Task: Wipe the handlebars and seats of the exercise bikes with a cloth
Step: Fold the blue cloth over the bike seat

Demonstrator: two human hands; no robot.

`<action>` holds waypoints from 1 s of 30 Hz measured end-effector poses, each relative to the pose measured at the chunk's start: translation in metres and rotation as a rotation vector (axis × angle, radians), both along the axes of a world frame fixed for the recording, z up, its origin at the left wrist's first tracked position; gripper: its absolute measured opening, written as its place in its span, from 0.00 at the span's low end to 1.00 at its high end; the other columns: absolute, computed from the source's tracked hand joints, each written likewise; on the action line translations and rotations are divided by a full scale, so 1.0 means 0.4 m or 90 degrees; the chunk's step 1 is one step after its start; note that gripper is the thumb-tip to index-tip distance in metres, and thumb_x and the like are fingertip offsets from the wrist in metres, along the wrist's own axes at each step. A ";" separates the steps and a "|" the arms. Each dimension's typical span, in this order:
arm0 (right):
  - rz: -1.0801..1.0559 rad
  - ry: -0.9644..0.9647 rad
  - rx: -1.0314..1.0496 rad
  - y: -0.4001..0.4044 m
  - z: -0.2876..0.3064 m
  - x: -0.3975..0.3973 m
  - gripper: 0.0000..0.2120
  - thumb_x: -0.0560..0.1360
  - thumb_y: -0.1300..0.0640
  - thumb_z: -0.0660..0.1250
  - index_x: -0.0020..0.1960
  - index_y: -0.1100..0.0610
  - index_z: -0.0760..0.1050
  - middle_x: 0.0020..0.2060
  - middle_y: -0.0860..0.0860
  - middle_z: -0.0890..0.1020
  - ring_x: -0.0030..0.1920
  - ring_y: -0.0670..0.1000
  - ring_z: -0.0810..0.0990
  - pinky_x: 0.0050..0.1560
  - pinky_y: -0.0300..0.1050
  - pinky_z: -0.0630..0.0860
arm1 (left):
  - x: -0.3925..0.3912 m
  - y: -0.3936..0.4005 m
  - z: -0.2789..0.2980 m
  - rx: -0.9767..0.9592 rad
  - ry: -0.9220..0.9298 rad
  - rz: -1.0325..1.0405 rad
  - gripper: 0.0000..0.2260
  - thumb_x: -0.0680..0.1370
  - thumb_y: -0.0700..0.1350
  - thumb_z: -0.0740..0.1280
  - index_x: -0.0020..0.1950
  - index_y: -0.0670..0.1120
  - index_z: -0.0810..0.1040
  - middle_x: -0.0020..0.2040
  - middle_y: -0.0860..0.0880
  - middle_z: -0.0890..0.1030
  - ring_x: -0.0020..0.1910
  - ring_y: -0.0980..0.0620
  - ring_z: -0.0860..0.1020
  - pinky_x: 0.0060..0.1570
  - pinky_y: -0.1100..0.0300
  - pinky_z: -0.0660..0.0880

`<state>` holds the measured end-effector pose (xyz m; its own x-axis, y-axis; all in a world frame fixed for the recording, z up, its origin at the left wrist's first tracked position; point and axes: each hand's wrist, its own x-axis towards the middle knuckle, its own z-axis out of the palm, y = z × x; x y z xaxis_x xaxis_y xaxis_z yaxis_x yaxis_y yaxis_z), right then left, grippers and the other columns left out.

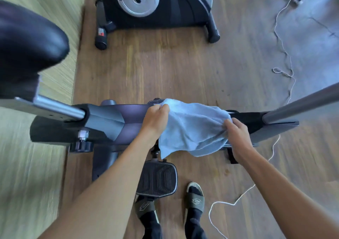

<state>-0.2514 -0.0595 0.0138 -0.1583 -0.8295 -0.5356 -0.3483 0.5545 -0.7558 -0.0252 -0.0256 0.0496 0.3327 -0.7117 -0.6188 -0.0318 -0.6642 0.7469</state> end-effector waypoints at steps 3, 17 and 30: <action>0.010 -0.029 -0.031 0.026 0.125 0.017 0.14 0.67 0.53 0.61 0.41 0.64 0.64 0.36 0.53 0.67 0.38 0.51 0.67 0.40 0.49 0.65 | 0.013 0.027 0.108 -0.021 0.020 0.043 0.10 0.81 0.43 0.60 0.40 0.48 0.63 0.37 0.51 0.63 0.36 0.51 0.61 0.36 0.54 0.58; 0.099 -0.140 -0.158 0.237 0.753 0.091 0.01 0.79 0.59 0.64 0.49 0.56 0.73 0.36 0.46 0.77 0.32 0.41 0.77 0.32 0.36 0.71 | 0.025 0.303 0.743 -0.155 -0.012 0.184 0.09 0.81 0.42 0.60 0.41 0.48 0.72 0.39 0.53 0.71 0.39 0.53 0.69 0.38 0.58 0.65; 0.524 -0.227 -0.269 0.398 1.033 0.027 0.11 0.83 0.56 0.60 0.62 0.46 0.73 0.53 0.43 0.82 0.45 0.36 0.80 0.48 0.42 0.76 | -0.043 0.674 0.999 -0.271 -0.152 0.401 0.05 0.81 0.47 0.64 0.45 0.51 0.73 0.43 0.53 0.74 0.41 0.54 0.71 0.41 0.58 0.68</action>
